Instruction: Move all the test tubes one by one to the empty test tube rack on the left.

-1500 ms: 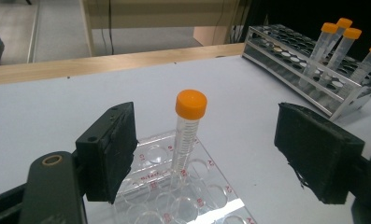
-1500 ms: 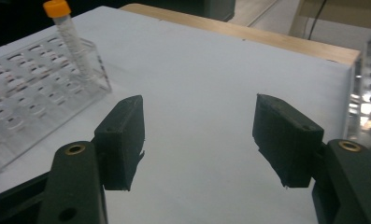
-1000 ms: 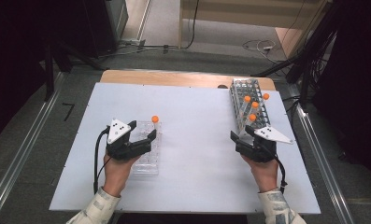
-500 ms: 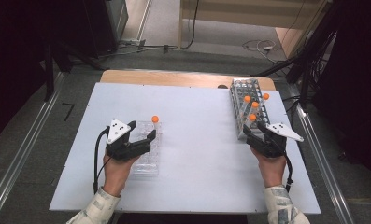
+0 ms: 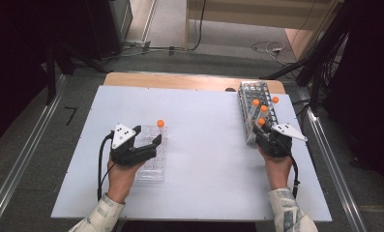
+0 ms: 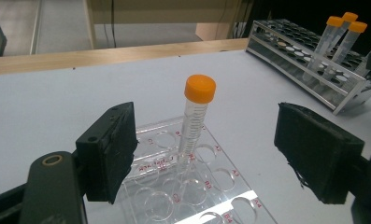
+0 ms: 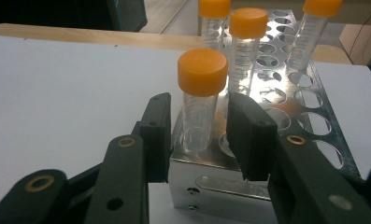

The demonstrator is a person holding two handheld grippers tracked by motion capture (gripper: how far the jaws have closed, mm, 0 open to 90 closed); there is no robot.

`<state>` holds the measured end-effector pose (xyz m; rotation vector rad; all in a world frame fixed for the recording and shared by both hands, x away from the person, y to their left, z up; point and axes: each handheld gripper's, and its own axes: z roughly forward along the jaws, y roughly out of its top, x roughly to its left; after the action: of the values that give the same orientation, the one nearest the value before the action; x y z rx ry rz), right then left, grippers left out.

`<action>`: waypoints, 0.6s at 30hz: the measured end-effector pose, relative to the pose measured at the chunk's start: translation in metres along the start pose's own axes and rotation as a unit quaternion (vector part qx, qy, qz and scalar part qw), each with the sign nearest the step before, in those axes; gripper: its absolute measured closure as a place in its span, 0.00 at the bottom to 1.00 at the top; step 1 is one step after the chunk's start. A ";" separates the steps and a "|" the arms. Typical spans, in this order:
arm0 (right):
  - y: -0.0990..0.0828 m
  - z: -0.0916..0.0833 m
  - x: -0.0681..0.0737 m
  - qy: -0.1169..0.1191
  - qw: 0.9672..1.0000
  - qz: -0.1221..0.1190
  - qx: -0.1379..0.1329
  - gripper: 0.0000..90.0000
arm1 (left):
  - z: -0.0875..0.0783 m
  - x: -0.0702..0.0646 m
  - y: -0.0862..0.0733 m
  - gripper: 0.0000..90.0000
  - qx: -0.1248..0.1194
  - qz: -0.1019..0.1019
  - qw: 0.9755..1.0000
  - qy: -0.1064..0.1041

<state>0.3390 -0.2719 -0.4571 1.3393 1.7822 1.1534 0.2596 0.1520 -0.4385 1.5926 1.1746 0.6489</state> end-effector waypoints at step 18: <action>0.001 0.006 0.000 -0.005 1.000 -0.012 -0.002 0.79 | 0.000 0.000 0.000 0.23 0.000 0.001 1.000 0.001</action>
<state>0.3444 -0.2705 -0.4589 1.3164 1.7822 1.1358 0.2595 0.1520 -0.4387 1.5935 1.1754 0.6520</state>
